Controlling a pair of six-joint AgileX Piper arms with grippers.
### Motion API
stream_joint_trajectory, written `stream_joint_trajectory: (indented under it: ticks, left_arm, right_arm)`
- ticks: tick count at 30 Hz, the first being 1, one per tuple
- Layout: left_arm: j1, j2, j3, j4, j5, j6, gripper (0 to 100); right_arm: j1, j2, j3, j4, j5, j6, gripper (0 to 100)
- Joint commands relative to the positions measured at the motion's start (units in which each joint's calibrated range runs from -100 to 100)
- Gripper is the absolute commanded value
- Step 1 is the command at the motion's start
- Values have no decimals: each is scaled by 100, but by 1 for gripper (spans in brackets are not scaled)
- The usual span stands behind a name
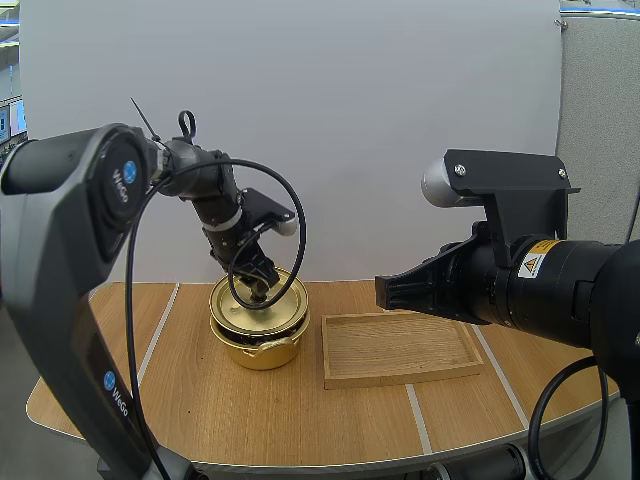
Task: Open the pot, put the grape inside, and close it
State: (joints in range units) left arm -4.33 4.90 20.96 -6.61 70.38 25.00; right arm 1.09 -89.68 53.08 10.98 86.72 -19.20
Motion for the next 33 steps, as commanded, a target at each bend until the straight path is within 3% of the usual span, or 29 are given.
stream_joint_trajectory:
  ticks: [1,17,29,33]
  left_arm:
    - [5,-776,-161,44,483,-24,89]
    - [5,-2888,-1425,44,2540,-24,89]
    - [5,-3114,-1486,44,2908,43,89]
    - [5,-3102,-1486,-31,2943,50,100]
  right_arm:
    - [6,-43,26,12,-36,17,0]
    - [6,-43,26,138,-36,17,0]
    - [6,-43,26,204,-36,17,0]
    - [6,-43,26,204,-36,17,0]
